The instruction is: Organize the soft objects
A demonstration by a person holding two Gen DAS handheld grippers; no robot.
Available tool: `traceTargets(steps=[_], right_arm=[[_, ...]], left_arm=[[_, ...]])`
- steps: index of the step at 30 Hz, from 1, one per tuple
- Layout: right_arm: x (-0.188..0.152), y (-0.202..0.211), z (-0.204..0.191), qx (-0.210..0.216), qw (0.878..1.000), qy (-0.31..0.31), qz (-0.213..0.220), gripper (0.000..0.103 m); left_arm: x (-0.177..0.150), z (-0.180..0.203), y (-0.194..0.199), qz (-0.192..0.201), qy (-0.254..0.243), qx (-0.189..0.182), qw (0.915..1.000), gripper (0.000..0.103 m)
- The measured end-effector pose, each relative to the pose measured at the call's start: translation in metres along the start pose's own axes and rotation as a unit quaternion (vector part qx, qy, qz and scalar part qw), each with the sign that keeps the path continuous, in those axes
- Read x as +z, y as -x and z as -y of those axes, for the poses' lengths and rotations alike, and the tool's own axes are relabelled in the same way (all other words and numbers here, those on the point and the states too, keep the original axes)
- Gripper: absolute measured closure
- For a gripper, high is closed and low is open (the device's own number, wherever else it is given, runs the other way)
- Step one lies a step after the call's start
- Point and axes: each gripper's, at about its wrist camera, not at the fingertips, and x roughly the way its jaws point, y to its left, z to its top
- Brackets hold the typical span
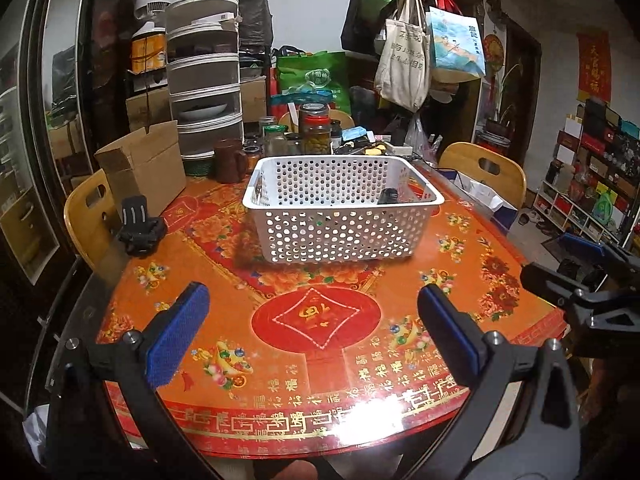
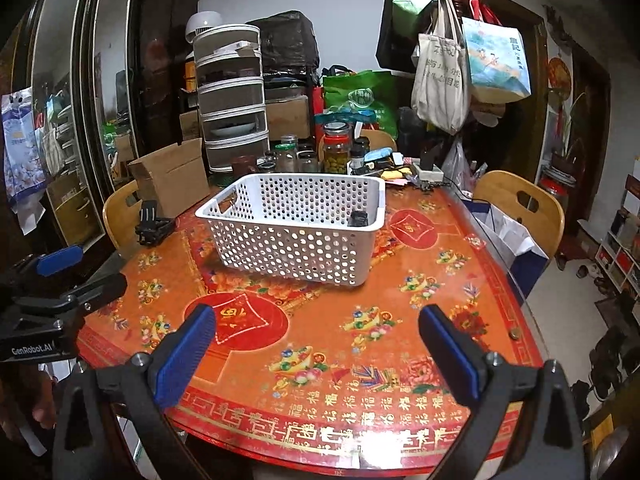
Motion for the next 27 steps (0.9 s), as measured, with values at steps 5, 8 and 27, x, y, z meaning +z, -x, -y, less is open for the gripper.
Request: traceTargets(steps=[5, 8, 27], right_arm=[[-0.002, -0.01, 0.001, 0.004, 1.0, -0.002, -0.01, 0.002], [-0.001, -0.011, 0.001, 0.007, 1.0, -0.001, -0.011, 0.002], [-0.003, -0.011, 0.002, 0.011, 1.0, -0.002, -0.01, 0.002]], left_arm=[[0.004, -0.003, -0.014, -0.01, 0.003, 0.003, 0.9999, 0.0], [0.005, -0.004, -0.019, -0.013, 0.004, 0.003, 0.9999, 0.0], [0.004, -0.004, -0.024, -0.015, 0.002, 0.003, 0.9999, 0.0]])
